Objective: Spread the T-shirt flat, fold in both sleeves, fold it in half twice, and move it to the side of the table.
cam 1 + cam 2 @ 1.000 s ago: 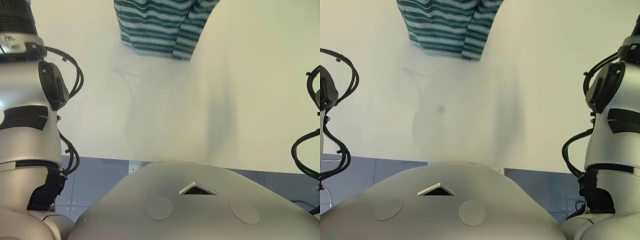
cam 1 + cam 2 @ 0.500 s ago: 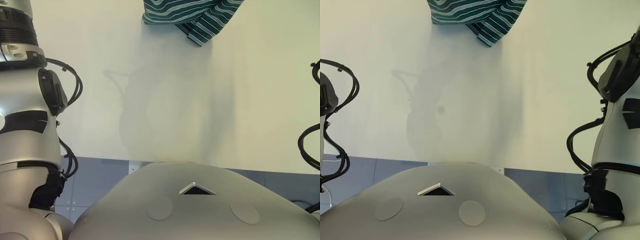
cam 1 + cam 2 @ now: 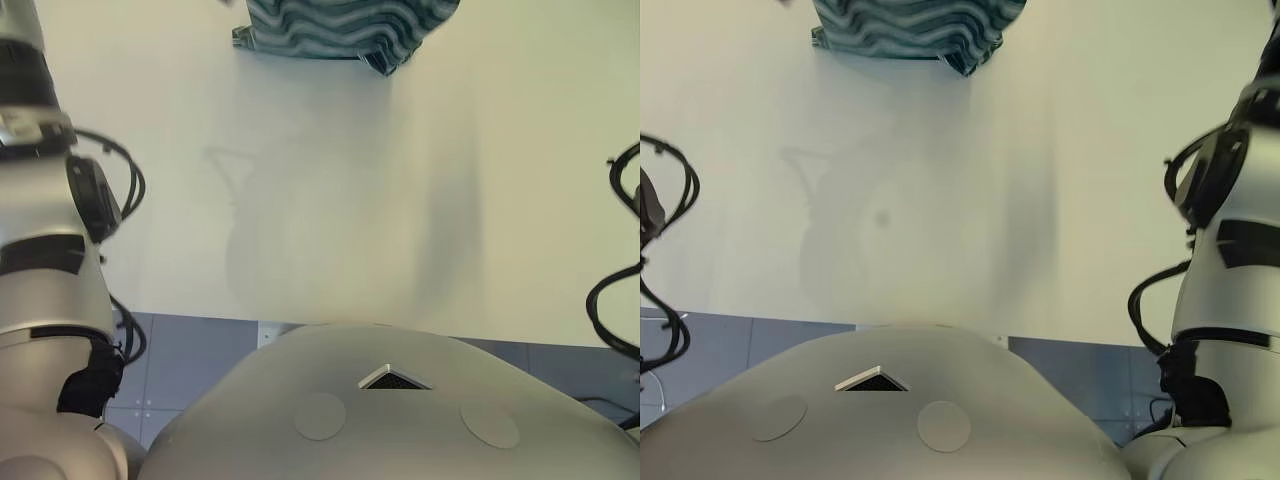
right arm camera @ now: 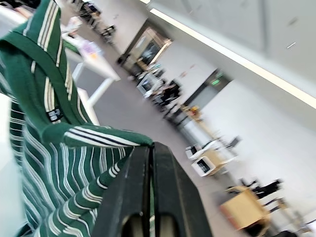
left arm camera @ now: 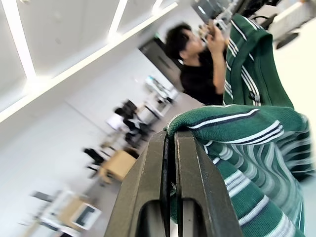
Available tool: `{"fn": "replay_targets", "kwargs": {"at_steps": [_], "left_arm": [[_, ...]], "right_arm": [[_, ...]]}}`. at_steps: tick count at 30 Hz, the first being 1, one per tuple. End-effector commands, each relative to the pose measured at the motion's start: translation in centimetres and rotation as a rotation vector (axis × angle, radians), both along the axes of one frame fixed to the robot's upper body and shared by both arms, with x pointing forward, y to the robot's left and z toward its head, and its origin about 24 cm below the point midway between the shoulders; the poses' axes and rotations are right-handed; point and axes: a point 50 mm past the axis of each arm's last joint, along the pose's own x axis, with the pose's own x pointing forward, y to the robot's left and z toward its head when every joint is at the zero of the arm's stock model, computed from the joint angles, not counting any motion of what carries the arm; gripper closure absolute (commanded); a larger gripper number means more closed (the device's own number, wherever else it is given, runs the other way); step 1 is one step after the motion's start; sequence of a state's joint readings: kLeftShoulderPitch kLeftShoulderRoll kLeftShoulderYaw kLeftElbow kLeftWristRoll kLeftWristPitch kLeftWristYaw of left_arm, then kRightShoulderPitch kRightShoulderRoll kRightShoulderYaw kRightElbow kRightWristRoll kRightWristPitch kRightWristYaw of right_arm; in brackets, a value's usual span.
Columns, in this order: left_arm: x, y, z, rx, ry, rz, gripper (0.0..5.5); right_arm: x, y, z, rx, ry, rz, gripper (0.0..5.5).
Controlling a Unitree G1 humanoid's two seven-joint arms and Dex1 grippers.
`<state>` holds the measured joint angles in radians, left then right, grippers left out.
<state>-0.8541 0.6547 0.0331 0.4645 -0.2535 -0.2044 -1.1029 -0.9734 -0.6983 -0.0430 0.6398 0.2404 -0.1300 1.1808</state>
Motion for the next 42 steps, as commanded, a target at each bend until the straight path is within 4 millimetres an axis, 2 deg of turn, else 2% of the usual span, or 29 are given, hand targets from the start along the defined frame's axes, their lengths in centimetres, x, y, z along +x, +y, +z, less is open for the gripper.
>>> {"fn": "replay_targets", "kwargs": {"at_steps": [1,2,3,5,6,8,9,10,11,12,14,16,18,19,20,22,23,24,26,28,29,31,32,34,36,38,39,41,42], "left_arm": [[-16.8,-1.4,-9.5,0.260,0.705,-0.542,5.50],[-19.4,-2.1,-11.5,0.271,0.821,-0.601,5.50],[-21.2,-2.3,-13.9,0.312,0.881,-0.606,5.50],[-23.1,-1.7,-18.1,0.451,0.895,-0.562,5.50],[-23.6,-1.5,-19.2,0.499,0.884,-0.549,5.50],[-24.2,-1.7,-20.5,0.560,0.847,-0.528,5.50],[-24.5,-1.9,-20.7,0.574,0.842,-0.525,5.50],[-24.6,-1.8,-20.6,0.582,0.863,-0.520,5.50],[-24.7,-1.4,-20.4,0.589,0.892,-0.510,5.19],[-24.4,-0.8,-19.9,0.602,0.919,-0.488,4.97],[-23.8,0.1,-17.5,0.550,1.005,-0.475,4.73],[-23.8,0.2,-15.0,0.469,1.110,-0.545,4.39],[-23.4,0.2,-12.7,0.379,1.184,-0.616,4.09],[-22.5,0.6,-11.8,0.356,1.173,-0.604,3.94],[-20.7,1.1,-11.4,0.346,1.107,-0.530,3.81],[-15.6,1.1,-11.2,0.275,0.870,-0.332,3.63],[-12.5,0.5,-11.8,0.234,0.749,-0.217,3.63],[-10.2,-0.5,-13.2,0.229,0.697,-0.160,3.63],[-7.8,-2.8,-16.4,0.238,0.723,-0.169,3.63],[-5.3,-5.2,-19.8,0.232,0.787,-0.138,3.63],[-3.8,-6.0,-21.6,0.283,0.805,-0.048,3.63],[-1.2,-5.9,-23.7,0.438,0.758,0.190,3.63],[0.1,-5.4,-23.4,0.486,0.678,0.322,3.63],[3.1,-5.0,-20.1,0.431,0.390,0.532,3.63],[4.7,-6.2,-16.2,0.181,0.289,0.509,3.63],[4.4,-6.0,-14.8,-0.013,0.271,0.415,3.63],[3.7,-5.0,-15.2,-0.042,0.262,0.399,3.63],[1.6,-1.8,-16.8,-0.076,0.277,0.415,3.63],[-0.3,0.2,-17.8,-0.106,0.308,0.437,3.63]], "right_arm": [[-17.0,2.5,-12.1,-0.346,0.702,0.418,5.48],[-19.3,2.1,-14.5,-0.398,0.817,0.429,5.48],[-20.8,1.3,-16.7,-0.463,0.898,0.422,5.48],[-23.5,0.2,-19.9,-0.547,1.039,0.414,5.48],[-24.6,0.0,-20.4,-0.568,1.086,0.419,5.48],[-26.1,0.4,-20.1,-0.581,1.171,0.466,5.48],[-26.6,0.6,-19.6,-0.580,1.203,0.488,5.22],[-26.7,0.6,-19.0,-0.573,1.231,0.495,5.08],[-26.4,0.5,-18.3,-0.568,1.236,0.483,4.89],[-25.3,-0.1,-17.3,-0.563,1.220,0.441,4.64],[-21.9,-1.3,-14.2,-0.499,1.150,0.361,4.36],[-19.6,-1.5,-11.5,-0.392,1.078,0.336,3.99],[-17.3,-0.8,-10.6,-0.236,0.989,0.299,3.65],[-15.9,-0.3,-11.1,-0.172,0.935,0.261,3.49],[-14.5,0.5,-12.1,-0.133,0.891,0.218,3.33],[-11.8,2.4,-15.4,-0.126,0.842,0.122,3.22],[-10.9,3.4,-17.5,-0.170,0.843,0.104,3.22],[-10.4,4.4,-19.5,-0.199,0.870,0.107,3.22],[-9.3,5.4,-22.6,-0.246,0.934,0.082,3.22],[-7.1,5.2,-25.4,-0.298,0.957,-0.071,3.22],[-5.6,5.2,-26.2,-0.297,0.948,-0.176,3.22],[-2.9,5.7,-26.4,-0.249,0.875,-0.366,3.22],[-1.7,6.0,-26.0,-0.229,0.813,-0.442,3.22],[0.2,6.5,-24.5,-0.196,0.677,-0.548,3.22],[1.6,6.9,-22.1,-0.099,0.542,-0.550,3.22],[2.1,6.6,-18.9,0.078,0.387,-0.461,3.22],[1.7,5.8,-17.9,0.151,0.326,-0.429,3.22],[-0.4,2.4,-17.0,0.261,0.279,-0.449,3.22],[-2.0,-0.1,-17.4,0.319,0.309,-0.510,3.22]]}}
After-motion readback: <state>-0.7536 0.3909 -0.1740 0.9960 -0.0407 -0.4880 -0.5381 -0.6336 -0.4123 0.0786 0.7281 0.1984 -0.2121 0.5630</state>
